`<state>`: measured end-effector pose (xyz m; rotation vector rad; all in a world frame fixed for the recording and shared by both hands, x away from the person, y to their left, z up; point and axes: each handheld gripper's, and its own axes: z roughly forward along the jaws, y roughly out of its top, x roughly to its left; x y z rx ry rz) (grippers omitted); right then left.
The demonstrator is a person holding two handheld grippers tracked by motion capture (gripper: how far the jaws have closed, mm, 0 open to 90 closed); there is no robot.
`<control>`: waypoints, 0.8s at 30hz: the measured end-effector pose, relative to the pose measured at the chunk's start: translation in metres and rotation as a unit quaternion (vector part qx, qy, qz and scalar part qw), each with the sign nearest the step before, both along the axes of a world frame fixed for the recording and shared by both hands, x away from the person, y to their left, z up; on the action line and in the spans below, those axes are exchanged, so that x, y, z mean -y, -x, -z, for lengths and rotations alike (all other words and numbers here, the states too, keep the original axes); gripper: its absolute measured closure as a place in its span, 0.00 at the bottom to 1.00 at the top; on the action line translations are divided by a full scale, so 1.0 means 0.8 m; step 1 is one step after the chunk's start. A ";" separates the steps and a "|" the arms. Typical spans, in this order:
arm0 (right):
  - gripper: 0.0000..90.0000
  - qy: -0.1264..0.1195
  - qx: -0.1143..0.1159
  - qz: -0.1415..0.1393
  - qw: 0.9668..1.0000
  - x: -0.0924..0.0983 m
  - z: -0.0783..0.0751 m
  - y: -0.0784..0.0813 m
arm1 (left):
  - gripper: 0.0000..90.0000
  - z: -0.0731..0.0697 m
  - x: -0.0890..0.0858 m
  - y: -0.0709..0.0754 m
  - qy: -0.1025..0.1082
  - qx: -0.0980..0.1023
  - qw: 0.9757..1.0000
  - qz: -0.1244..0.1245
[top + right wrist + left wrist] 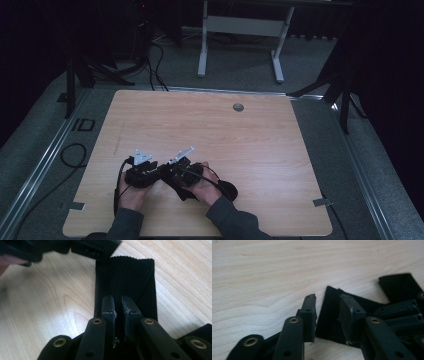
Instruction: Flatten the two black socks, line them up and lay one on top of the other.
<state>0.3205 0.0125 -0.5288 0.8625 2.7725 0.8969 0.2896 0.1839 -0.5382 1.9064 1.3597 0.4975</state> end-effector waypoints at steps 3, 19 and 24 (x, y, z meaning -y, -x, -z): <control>0.90 0.001 -0.005 0.002 1.000 -0.001 0.005 -0.001 | 0.80 0.004 0.007 -0.002 -0.024 -0.009 1.000 0.009; 0.74 -0.073 0.026 0.085 0.993 0.095 -0.044 -0.035 | 0.87 0.013 0.011 -0.008 -0.046 -0.039 0.998 0.012; 0.74 -0.040 0.004 0.107 0.993 0.120 -0.016 -0.039 | 0.87 0.013 0.011 -0.008 -0.046 -0.041 0.998 0.013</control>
